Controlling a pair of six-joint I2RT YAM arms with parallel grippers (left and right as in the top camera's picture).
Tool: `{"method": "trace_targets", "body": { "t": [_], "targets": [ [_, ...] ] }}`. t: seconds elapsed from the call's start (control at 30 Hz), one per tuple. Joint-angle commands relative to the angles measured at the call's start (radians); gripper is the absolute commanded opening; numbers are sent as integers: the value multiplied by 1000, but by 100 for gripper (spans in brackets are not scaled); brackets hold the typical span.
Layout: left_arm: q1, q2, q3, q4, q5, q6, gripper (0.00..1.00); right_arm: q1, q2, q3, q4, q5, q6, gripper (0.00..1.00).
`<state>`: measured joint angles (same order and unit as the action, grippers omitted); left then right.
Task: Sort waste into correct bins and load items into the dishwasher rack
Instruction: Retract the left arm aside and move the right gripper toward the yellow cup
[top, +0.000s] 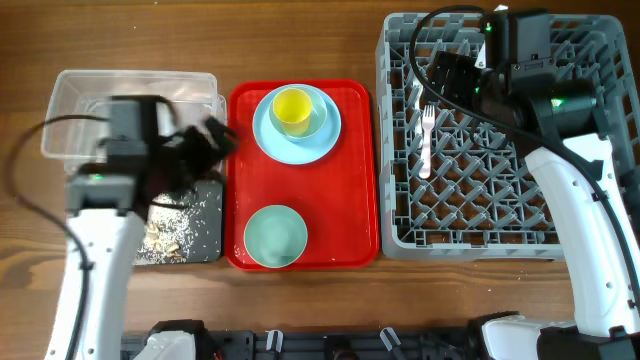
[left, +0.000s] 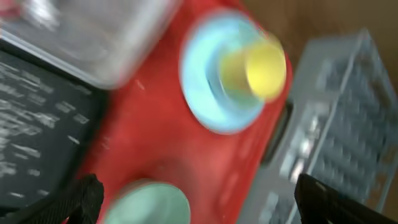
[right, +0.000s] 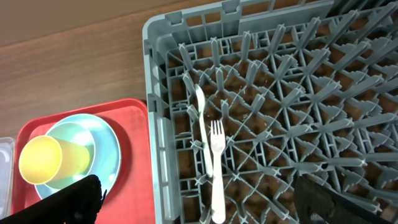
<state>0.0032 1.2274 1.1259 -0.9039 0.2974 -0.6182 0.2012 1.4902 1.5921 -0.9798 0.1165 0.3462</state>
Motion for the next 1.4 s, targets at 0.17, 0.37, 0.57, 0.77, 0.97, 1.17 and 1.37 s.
{"method": "trace_targets", "body": {
  "t": [0.17, 0.37, 0.57, 0.77, 0.97, 1.17, 1.37],
  "targets": [
    [499, -3, 118, -89, -29, 39, 100, 1, 10, 5, 80, -111, 78, 100],
    [621, -3, 118, -89, -29, 39, 100, 19, 13, -3, 109, -264, 167, 20],
    [625, -3, 118, -89, -29, 39, 100, 215, 80, 83, 149, -251, -116, 17],
    [625, -3, 118, -89, -29, 39, 100, 341, 373, 589, -207, -249, -243, 22],
    [625, -3, 118, -89, -29, 39, 100, 455, 621, 816, -314, -248, -327, 25],
    [625, -3, 118, -89, -29, 39, 100, 553, 797, 814, -213, -169, -341, 45],
    [625, -3, 118, -89, -29, 39, 100, 557, 903, 786, -117, -103, -317, 43]
  ]
}}
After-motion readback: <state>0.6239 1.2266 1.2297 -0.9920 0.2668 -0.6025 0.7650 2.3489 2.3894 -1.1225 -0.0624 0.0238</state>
